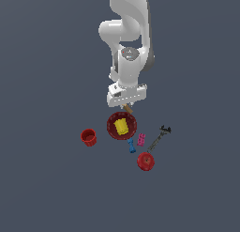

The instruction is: Pick up a designated object from a clutter of objects.

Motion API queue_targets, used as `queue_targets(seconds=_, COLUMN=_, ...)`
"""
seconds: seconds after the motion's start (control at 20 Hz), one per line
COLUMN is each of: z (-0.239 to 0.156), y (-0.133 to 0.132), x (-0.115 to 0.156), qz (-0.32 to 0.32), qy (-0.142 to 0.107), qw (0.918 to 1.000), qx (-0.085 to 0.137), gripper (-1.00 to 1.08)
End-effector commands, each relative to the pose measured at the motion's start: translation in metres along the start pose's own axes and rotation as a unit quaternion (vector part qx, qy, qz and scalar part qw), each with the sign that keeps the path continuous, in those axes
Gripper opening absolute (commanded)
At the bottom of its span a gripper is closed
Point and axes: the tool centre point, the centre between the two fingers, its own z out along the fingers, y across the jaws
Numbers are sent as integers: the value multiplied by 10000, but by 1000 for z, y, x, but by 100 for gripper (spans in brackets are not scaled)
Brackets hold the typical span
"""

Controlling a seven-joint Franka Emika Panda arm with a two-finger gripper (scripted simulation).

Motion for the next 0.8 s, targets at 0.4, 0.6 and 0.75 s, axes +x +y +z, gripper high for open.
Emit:
queue_targets(seconds=0.4, z=-75, y=-20, x=41, qz=-47, qy=-17, qw=10000, qx=9, gripper=-100)
queue_targets(seconds=0.6, z=-107, y=-29, x=59, qz=-68, qy=-28, qw=10000, qx=15, gripper=-100)
queue_targets(seconds=0.75, z=-131, y=-36, x=72, qz=-84, qy=-38, qw=10000, qx=20, gripper=-100)
